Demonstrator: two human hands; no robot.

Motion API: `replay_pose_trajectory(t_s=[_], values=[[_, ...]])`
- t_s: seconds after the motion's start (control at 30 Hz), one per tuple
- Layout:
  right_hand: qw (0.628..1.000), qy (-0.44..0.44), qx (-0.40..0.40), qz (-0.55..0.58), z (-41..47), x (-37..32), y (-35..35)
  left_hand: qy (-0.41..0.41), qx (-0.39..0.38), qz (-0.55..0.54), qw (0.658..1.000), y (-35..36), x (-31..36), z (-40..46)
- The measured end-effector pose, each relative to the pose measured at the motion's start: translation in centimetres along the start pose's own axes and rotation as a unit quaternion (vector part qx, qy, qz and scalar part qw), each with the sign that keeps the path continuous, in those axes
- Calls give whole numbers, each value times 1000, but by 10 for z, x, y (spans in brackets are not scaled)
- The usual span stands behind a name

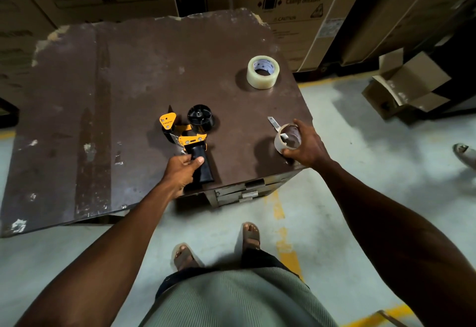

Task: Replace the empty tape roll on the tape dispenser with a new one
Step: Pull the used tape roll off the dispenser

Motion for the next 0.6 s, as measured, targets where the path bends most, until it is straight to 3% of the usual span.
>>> replay_pose_trajectory(t_s=[0.47, 0.53, 0.6], values=[[999, 29, -22, -34, -2, 2, 20, -15, -13, -9, 1000, -2, 3, -3], [999, 29, -2, -28, -4, -2, 19, -17, -11, -8, 1000, -2, 5, -6], [997, 20, 69, -21, -8, -14, 18, -16, -9, -14, 1000, -1, 5, -6]])
Point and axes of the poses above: each hand's wrist, its own z-axis towards the middle knuckle, its own y-axis out of the palm, x = y × z, the point moved 4 cm from there along z, towards the middle knuckle, and after that the axes turned 12 degrees about x, right-handed, at the moved point
